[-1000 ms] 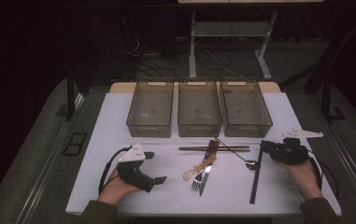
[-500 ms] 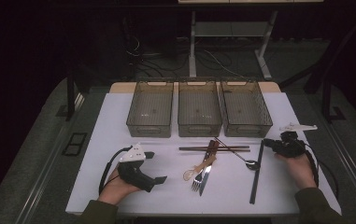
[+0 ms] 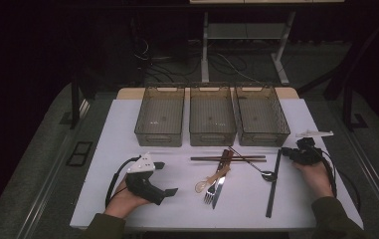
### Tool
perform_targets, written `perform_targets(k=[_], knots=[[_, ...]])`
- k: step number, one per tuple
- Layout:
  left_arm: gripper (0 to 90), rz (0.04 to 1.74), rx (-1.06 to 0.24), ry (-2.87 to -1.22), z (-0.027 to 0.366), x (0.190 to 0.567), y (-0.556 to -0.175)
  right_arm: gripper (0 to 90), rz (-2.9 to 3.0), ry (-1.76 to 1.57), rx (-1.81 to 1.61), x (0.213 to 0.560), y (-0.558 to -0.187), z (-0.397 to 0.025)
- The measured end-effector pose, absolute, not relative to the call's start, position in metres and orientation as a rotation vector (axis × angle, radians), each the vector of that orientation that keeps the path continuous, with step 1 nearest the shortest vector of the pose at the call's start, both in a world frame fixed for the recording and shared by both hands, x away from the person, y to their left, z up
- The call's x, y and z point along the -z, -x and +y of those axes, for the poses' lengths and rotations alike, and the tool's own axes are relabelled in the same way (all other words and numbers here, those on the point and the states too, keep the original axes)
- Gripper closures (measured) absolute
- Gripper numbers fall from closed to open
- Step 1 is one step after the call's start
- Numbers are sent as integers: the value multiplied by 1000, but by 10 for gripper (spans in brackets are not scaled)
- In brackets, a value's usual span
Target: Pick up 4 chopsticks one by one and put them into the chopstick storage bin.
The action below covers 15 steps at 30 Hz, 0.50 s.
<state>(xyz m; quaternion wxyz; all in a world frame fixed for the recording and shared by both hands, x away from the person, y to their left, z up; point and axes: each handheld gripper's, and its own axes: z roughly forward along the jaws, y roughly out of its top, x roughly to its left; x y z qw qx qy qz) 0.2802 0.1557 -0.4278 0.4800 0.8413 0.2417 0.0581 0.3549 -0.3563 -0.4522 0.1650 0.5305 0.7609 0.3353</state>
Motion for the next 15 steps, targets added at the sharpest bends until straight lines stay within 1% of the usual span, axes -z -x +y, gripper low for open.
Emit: perform_targets(k=[15], knots=[[0, 592, -140, -2054, 156, 428, -280, 899, 2171, -1508, -973, 453, -358, -354]])
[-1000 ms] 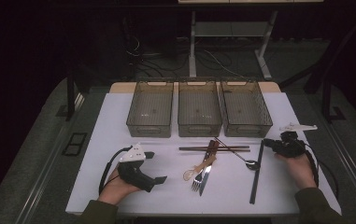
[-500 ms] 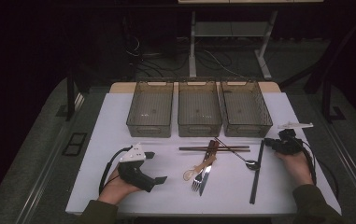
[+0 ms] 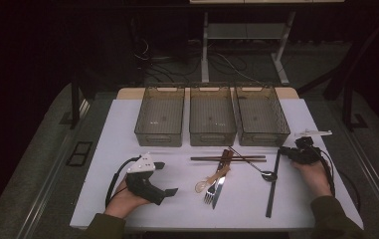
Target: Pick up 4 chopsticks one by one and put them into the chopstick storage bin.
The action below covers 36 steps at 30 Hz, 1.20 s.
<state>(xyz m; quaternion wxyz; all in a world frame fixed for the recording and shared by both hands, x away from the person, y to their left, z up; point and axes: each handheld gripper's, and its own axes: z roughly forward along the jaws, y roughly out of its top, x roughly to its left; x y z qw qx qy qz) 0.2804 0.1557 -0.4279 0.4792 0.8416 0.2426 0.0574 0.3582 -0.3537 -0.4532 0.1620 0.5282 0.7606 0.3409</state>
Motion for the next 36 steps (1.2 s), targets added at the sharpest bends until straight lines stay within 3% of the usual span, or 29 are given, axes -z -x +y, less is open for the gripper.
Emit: perform_targets(k=[29, 36], knots=[[0, 594, -139, -2048, 156, 427, -280, 899, 2221, -1431, -964, 451, -367, -330], [0, 593, -142, -2047, 157, 427, -280, 899, 2198, -1441, -1013, 435, -351, -338]])
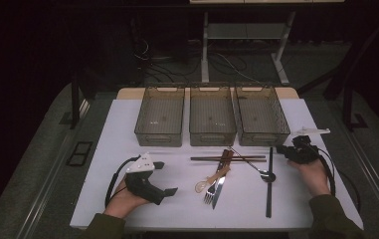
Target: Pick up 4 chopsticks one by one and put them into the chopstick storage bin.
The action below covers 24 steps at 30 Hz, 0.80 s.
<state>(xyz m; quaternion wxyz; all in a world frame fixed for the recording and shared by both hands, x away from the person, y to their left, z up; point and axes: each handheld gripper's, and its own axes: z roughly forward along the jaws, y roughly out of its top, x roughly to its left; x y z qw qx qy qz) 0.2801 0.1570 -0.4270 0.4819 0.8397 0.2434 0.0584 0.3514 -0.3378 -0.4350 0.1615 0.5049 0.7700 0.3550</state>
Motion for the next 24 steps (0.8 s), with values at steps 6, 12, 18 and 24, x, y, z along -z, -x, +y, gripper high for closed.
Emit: perform_targets(k=[6, 12, 18, 24], knots=[[0, 598, -143, -2048, 156, 427, -279, 899, 2292, -1374, -1089, 418, -315, -332], [0, 606, -141, -2055, 157, 428, -278, 899, 2433, -1264, -1120, 420, -276, -317], [0, 607, -140, -2056, 156, 428, -278, 899, 2532, -1196, -1105, 424, -250, -302], [0, 603, -140, -2068, 156, 429, -278, 899, 2611, -1143, -1044, 432, -240, -290]])
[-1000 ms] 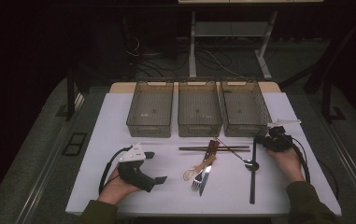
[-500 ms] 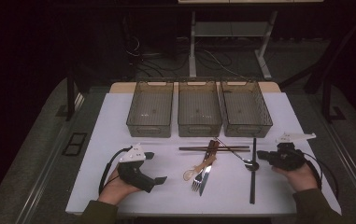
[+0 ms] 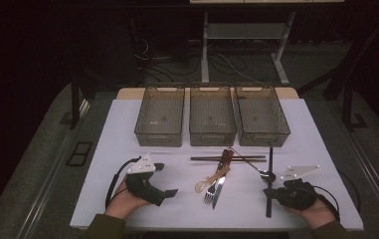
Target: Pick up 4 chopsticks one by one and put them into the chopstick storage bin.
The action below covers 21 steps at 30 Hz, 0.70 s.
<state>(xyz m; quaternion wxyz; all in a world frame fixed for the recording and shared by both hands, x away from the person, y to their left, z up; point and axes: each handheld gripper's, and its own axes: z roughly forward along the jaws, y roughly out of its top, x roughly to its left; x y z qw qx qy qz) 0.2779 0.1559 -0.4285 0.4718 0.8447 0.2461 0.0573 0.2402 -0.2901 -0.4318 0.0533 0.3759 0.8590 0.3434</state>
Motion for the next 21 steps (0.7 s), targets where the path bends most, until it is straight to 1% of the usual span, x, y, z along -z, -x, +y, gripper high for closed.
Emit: perform_targets(k=[8, 21], knots=[[0, 604, -141, -2070, 156, 429, -278, 899, 2669, -1113, -987, 437, -239, -282], [0, 607, -140, -2067, 156, 429, -278, 899, 2695, -1113, -943, 438, -238, -284]])
